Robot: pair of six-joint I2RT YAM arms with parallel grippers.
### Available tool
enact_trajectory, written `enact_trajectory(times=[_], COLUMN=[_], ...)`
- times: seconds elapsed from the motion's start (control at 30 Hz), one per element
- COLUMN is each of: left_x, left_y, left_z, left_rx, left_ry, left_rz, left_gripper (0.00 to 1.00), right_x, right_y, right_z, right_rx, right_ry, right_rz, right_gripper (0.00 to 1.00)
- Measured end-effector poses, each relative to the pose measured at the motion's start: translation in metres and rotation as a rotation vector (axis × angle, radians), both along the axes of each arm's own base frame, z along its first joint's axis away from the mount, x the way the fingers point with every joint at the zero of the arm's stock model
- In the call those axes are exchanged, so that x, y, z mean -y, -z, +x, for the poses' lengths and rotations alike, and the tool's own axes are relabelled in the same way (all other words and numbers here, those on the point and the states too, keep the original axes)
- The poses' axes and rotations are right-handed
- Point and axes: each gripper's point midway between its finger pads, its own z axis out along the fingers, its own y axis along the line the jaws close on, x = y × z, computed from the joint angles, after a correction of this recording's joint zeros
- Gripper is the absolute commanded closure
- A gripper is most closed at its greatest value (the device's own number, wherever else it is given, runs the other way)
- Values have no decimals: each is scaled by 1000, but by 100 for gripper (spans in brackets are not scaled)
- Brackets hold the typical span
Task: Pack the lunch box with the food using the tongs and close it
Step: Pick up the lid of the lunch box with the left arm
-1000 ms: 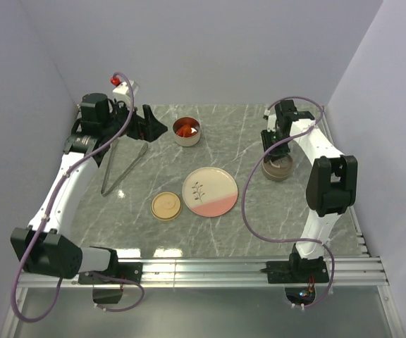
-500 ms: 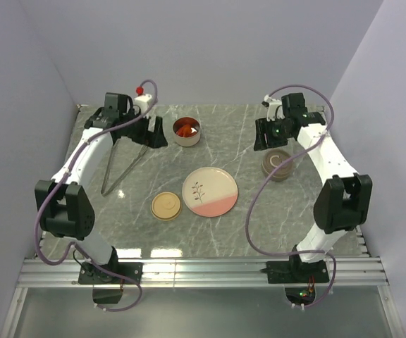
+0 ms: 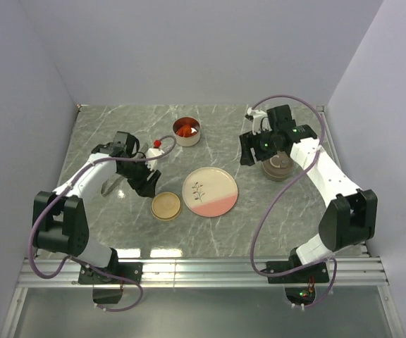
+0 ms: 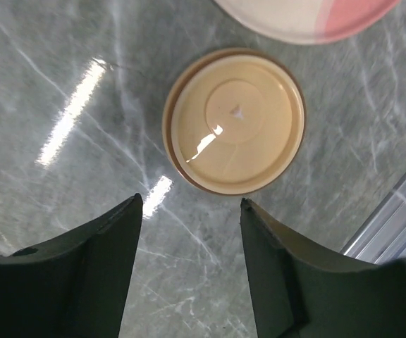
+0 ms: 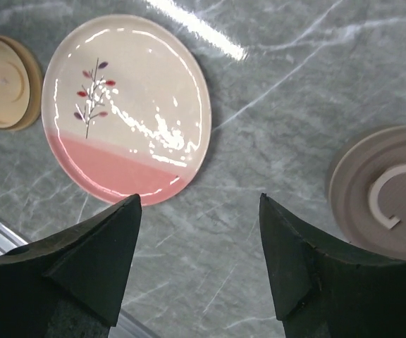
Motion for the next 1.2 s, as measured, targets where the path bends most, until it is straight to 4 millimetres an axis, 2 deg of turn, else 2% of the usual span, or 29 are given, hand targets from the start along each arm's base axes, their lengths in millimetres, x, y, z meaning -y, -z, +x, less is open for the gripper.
enact_trajectory(times=[0.17,0.63,0.87,0.97,1.07,1.13,1.2], left_x=[3,18,15,15,16,16,17], left_y=[14,55,73,73,73,73,72], left_z=[-6,8,11,15,16,16,17], left_rx=[2,6,27,37,37,38,42], left_ry=[36,1,-25,-40,-51,-54,-53], left_rz=[43,114,177,178,176,173,169], left_gripper=[38,51,66,74,84,97,100], right_x=[3,7,10,10,9,8,6], right_y=[0,-24,-23,-23,-23,-24,-24], right_z=[-15,-17,-17,-17,-18,-18,-19], right_rx=[5,98,106,106,102,99,98], right_ry=[10,76,90,90,93,89,82], right_rz=[-2,33,24,24,29,37,46], right_gripper=[25,27,28,28,28,28,27])
